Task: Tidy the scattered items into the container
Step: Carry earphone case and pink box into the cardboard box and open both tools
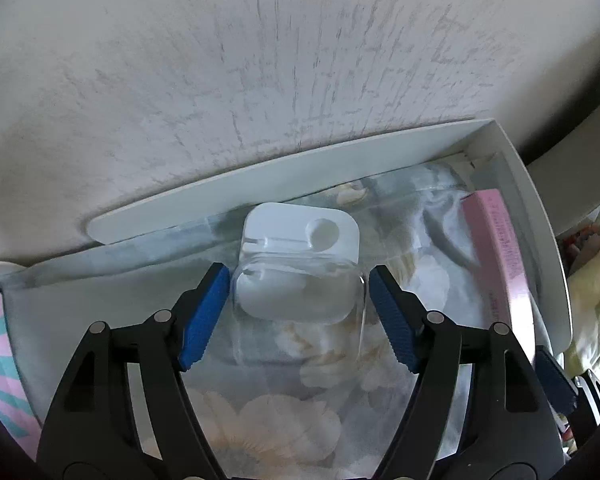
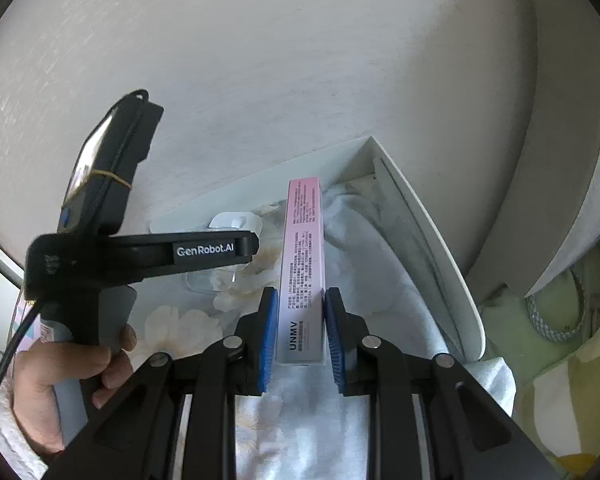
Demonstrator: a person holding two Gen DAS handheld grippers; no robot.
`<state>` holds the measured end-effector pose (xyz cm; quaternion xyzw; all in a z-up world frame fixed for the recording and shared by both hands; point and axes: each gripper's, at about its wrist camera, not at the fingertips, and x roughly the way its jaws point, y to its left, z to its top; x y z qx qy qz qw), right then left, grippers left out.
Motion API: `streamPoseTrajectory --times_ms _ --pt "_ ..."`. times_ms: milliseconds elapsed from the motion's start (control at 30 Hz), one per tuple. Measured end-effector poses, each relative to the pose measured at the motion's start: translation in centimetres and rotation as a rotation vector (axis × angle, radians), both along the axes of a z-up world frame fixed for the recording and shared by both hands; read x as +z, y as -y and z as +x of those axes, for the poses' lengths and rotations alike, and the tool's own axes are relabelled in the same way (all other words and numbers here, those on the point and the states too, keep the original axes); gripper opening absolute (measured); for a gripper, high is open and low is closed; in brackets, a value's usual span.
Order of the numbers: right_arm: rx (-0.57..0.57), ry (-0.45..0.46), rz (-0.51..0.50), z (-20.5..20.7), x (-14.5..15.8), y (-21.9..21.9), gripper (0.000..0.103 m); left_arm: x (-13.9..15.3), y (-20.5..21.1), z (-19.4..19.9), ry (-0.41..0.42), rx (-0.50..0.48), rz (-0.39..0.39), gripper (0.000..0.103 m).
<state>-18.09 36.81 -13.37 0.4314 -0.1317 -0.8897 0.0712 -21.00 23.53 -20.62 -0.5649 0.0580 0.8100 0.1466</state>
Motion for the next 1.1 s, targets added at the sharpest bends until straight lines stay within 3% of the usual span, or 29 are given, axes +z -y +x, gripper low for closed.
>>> streamPoseTrajectory --times_ms 100,133,400,600,633,733,867,900,933,1000,1100 --pt "-0.007 0.003 -0.007 -0.4 -0.2 -0.5 0.022 -0.2 0.0 0.1 -0.026 -0.002 -0.015 0.069" --pt "-0.008 0.002 -0.006 -0.4 -0.2 -0.6 0.022 -0.1 0.0 0.3 -0.038 -0.002 -0.016 0.061" --pt "-0.011 -0.005 -0.002 0.1 0.5 -1.6 0.022 0.6 2.4 1.6 -0.045 0.033 0.023 0.06" --pt "0.008 -0.01 -0.001 -1.0 -0.6 -0.9 0.022 3.1 5.5 3.1 -0.025 0.063 0.05 0.06" --pt "0.013 -0.012 -0.001 -1.0 -0.6 -0.8 0.022 3.6 3.2 4.6 -0.023 0.071 0.05 0.06" --pt "0.027 -0.02 0.003 -1.0 -0.3 0.0 0.022 4.8 3.9 6.1 -0.038 0.089 0.053 0.06" --pt "0.056 -0.038 0.011 -0.5 0.7 1.0 0.022 7.2 7.6 7.9 -0.046 0.108 0.071 0.06" --pt "0.067 -0.043 0.017 -0.4 1.1 1.4 0.022 8.0 6.2 6.9 -0.043 0.114 0.074 0.06" --pt "0.077 -0.048 0.023 -0.2 1.5 1.7 0.022 9.1 4.1 2.8 -0.041 0.124 0.077 0.06" --pt "0.107 -0.056 0.033 0.2 2.6 2.6 0.022 10.2 5.3 5.0 -0.04 0.146 0.091 0.06" --pt "0.164 -0.07 0.032 1.0 4.5 4.4 0.022 9.7 6.2 4.5 -0.043 0.181 0.096 0.06"
